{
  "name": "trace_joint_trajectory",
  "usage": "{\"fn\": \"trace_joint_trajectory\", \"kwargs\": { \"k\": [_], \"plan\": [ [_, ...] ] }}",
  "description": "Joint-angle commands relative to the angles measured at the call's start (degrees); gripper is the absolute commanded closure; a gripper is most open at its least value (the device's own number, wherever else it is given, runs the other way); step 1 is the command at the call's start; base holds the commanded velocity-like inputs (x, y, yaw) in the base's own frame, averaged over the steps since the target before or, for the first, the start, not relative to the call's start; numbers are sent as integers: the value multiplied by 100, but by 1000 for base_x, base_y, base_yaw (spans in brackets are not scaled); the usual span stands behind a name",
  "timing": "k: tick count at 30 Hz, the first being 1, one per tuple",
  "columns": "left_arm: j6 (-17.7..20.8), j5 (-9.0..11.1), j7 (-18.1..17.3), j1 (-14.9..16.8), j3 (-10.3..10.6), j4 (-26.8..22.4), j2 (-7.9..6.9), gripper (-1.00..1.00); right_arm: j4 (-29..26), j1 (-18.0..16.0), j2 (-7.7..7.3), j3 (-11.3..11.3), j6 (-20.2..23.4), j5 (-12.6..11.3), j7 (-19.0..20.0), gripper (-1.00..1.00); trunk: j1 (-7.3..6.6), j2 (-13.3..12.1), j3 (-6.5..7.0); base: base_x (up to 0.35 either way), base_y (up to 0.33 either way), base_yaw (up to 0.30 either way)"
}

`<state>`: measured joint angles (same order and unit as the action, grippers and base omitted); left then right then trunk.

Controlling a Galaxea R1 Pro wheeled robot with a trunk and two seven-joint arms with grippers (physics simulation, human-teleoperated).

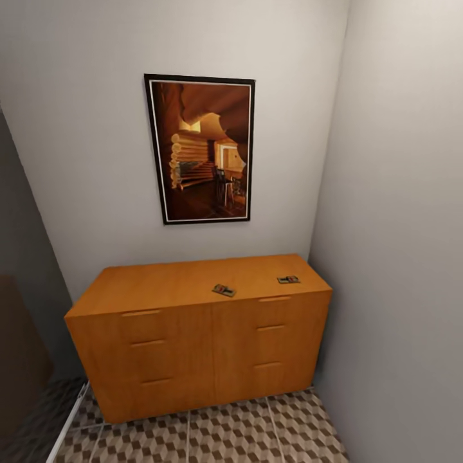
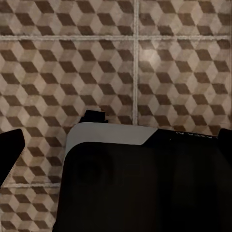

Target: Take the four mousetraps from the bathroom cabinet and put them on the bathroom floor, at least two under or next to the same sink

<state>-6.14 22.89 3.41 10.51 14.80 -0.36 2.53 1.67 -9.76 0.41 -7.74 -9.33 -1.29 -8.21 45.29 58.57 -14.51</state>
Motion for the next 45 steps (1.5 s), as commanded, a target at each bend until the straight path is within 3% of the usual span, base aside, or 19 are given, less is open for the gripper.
{"fn": "trace_joint_trajectory", "kwargs": {
  "k": [1, 10, 45],
  "plan": [
    [-18, 40, 20, 4, 49, 2, 2, -100, 18, -8, 3, -44, -26, -12, -23, -100, 4, 4, -7, 323, 0, 1],
    [-43, 31, 20, 4, 56, 2, 10, -100, 18, -8, 3, -44, -25, -13, -23, -100, 4, 4, -7, 230, 0, 0],
    [-45, 39, 20, 4, 53, 1, 11, -100, 18, -8, 2, -58, -5, 33, -34, -100, 4, 4, -7, 3, 0, 0]
  ]
}}
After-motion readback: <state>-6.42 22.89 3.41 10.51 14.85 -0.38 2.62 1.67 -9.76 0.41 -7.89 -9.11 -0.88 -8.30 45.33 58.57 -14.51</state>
